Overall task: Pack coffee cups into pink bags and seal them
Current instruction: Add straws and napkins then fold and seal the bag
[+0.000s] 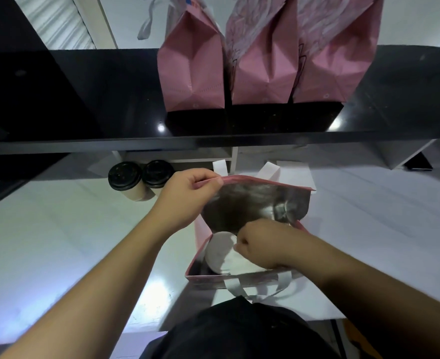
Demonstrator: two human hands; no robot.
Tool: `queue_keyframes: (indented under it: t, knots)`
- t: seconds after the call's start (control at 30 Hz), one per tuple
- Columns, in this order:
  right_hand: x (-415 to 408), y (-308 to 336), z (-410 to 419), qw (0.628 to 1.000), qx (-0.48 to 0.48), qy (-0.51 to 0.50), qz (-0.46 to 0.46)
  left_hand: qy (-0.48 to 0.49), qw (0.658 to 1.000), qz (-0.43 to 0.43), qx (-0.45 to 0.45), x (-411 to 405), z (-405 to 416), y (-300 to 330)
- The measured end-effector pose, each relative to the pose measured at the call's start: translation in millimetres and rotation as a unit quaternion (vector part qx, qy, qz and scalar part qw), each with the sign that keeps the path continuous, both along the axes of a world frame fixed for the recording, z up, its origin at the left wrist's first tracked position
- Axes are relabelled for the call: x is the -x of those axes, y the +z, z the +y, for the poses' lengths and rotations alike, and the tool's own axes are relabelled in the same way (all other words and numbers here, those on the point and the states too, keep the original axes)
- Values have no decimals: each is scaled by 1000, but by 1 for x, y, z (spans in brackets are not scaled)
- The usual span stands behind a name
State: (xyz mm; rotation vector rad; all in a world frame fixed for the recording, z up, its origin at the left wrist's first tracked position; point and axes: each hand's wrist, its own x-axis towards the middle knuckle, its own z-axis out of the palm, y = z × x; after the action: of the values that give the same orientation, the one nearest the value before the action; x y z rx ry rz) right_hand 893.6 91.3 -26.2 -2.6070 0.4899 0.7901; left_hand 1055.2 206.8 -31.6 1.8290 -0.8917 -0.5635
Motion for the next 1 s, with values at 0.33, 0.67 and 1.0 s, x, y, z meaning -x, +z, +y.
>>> queue_keyframes:
  t: [0.33, 0.67, 1.0]
  knots:
    - [44, 52, -24, 973, -31, -125, -191, -11, 1000, -5, -10, 3, 13, 1]
    - [123, 24, -58, 920, -99, -224, -307, 45, 998, -13, -37, 22, 39, 11]
    - [131, 0, -59, 914, -245, -196, -257, -116, 983, 92, -112, 38, 106, -11]
